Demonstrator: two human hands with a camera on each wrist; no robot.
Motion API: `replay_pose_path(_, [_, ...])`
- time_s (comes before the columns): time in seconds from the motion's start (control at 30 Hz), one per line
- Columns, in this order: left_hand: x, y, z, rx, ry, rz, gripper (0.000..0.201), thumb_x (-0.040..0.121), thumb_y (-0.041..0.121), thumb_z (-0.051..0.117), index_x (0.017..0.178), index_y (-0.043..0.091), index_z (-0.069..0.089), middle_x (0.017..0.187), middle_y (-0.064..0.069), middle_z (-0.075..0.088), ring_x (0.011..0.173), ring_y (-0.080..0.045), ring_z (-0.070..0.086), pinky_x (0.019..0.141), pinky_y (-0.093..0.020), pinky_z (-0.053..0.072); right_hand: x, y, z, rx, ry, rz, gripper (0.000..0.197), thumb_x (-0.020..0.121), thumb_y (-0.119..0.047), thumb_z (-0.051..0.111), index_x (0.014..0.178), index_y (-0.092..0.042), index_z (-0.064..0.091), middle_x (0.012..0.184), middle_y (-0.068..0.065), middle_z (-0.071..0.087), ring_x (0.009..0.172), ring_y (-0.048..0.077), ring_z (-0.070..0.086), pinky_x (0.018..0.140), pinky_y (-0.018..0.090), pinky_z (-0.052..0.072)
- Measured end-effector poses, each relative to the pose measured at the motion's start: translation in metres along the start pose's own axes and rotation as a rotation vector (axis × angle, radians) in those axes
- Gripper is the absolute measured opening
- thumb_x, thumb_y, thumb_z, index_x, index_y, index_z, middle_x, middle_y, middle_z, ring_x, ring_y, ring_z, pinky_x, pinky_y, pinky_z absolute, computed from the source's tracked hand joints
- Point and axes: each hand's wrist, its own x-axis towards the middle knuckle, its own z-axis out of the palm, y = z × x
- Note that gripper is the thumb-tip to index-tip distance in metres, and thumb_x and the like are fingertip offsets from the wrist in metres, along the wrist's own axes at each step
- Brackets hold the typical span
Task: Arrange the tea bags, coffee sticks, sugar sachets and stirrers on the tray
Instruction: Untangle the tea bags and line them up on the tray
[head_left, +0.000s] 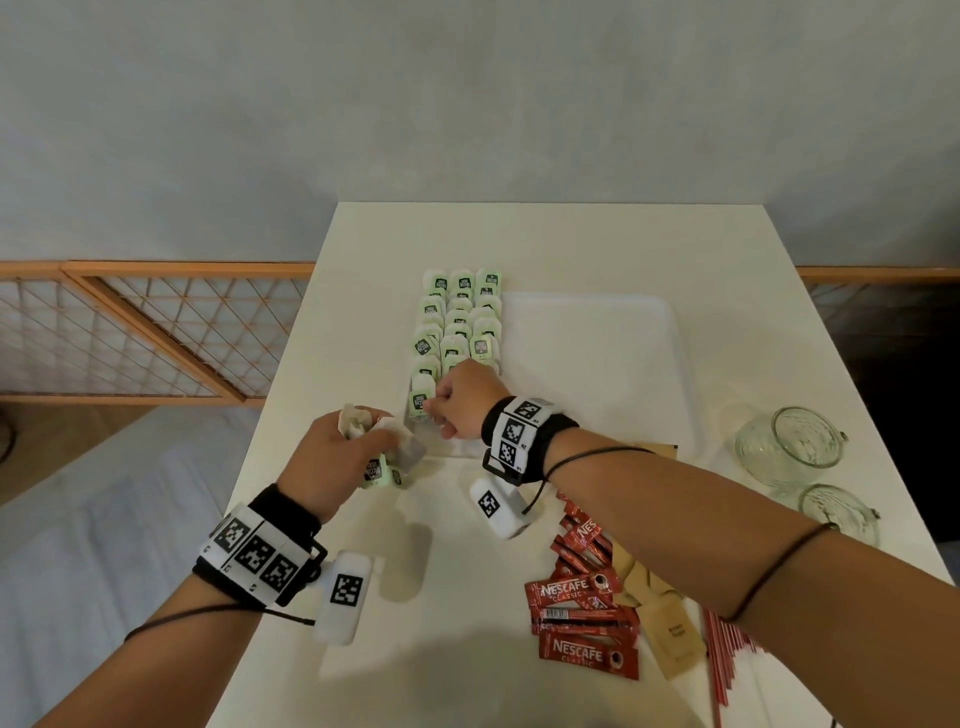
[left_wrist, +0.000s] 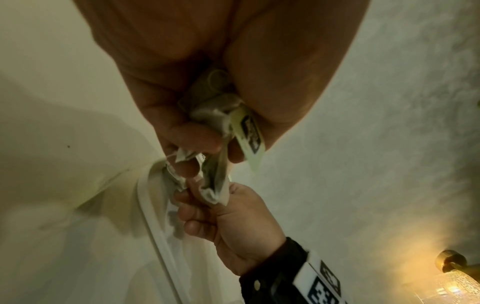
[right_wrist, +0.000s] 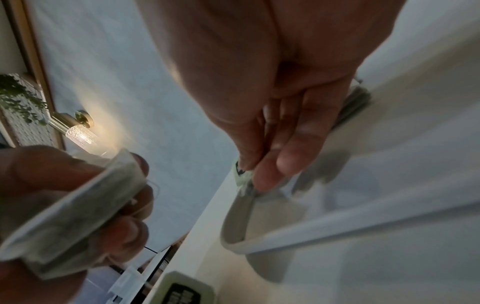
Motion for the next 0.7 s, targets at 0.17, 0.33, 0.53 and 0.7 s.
replay_pose_path(0.17, [-0.003, 0.003, -0.002, -0.018, 0.026, -0.003, 0.025, 0.088, 0.009, 0.068, 0.063, 0.013, 0.074, 0.064, -0.006, 0.069, 0.061, -0.020, 0.050, 0.054, -0.027, 0.036, 0.008, -0.004, 0.001, 0.005, 0.000, 0.094, 0.028, 0.095, -0.019, 0.067, 0.087, 0.007, 0.073, 0.073, 0.015, 0.074, 0.059, 0.023, 0.072, 0.066, 0.038, 0.061])
replay_pose_path(0.33, [-0.003, 0.006, 0.000, -0.014, 0.026, 0.005, 0.035, 0.088, 0.001, 0.065, 0.059, 0.018, 0.073, 0.059, -0.003, 0.068, 0.052, -0.011, 0.056, 0.051, -0.025, 0.037, 0.008, -0.003, 0.000, -0.121, 0.027, 0.072, 0.033, 0.089, -0.026, 0.070, 0.078, 0.004, 0.076, 0.064, 0.010, 0.074, 0.063, 0.027, 0.075, 0.070, 0.046, 0.064])
replay_pose_path(0.53, [-0.001, 0.005, 0.003, -0.024, 0.042, 0.006, 0.020, 0.088, -0.006, 0.060, 0.075, 0.002, 0.073, 0.061, -0.002, 0.070, 0.052, -0.006, 0.061, 0.051, -0.014, 0.045, -0.012, -0.004, -0.015, -0.223, 0.021, -0.051, 0.056, 0.096, -0.053, 0.056, 0.080, -0.002, 0.072, 0.074, 0.011, 0.075, 0.067, 0.026, 0.073, 0.074, 0.036, 0.060])
replay_pose_path(0.7, [0.005, 0.000, 0.010, -0.036, 0.043, -0.019, 0.008, 0.086, -0.004, 0.067, 0.085, 0.002, 0.072, 0.063, -0.001, 0.070, 0.052, -0.007, 0.060, 0.048, -0.014, 0.043, -0.046, -0.001, -0.022, -0.049, -0.165, -0.271, 0.035, 0.093, -0.052, 0.064, 0.096, -0.020, 0.078, 0.088, 0.013, 0.073, 0.077, 0.027, 0.067, 0.072, 0.039, 0.053])
